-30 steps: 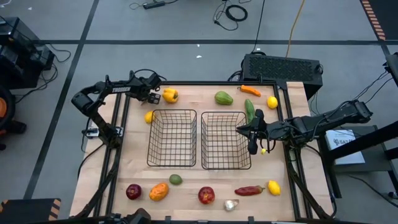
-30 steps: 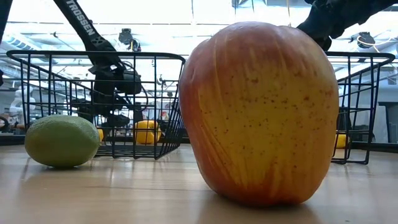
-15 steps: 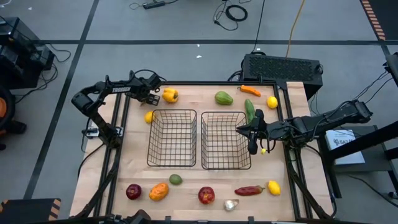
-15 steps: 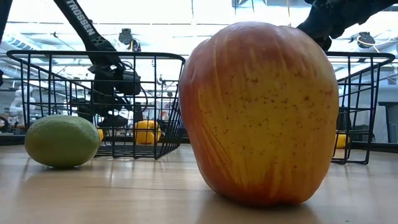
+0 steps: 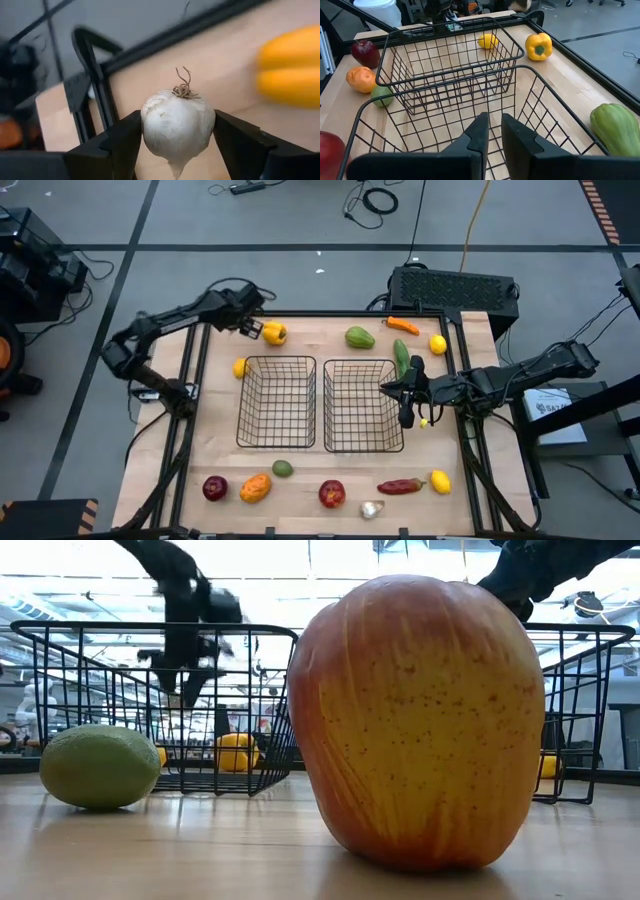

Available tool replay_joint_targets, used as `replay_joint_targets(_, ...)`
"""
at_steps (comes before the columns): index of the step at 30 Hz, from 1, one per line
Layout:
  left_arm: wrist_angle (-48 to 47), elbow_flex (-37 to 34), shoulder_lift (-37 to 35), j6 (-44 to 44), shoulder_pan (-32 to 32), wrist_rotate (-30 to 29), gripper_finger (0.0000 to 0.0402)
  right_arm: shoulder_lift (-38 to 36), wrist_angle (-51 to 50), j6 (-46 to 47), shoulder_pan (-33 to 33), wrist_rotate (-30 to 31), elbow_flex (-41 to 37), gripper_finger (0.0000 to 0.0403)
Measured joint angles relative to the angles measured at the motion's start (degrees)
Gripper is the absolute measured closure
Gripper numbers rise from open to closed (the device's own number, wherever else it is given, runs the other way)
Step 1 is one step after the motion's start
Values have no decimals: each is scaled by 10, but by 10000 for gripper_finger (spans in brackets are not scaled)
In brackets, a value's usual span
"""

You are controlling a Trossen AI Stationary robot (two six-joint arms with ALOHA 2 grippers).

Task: Sort produce into baskets
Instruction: Put the top white garlic into the left black wire basket

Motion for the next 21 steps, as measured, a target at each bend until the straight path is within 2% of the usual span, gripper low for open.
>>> replay_joint_targets(7, -3, 50, -132, 9, -77, 134, 160, 0, -13, 15, 0, -7, 0, 360)
replay_joint_targets(11, 0, 53, -199, -21, -147, 175, 160, 6, -23, 35, 5, -16, 0, 360)
replay_joint_targets(14, 0, 53, -232, -56, -213, 184, 160, 14, -23, 51, 17, -16, 0, 360)
replay_joint_targets(18, 1, 53, -243, -98, -312, 181, 160, 22, -18, 63, 32, -16, 0, 360)
replay_joint_targets(21, 1, 50, -233, -136, -382, 142, 160, 23, 11, 48, 34, -16, 0, 360)
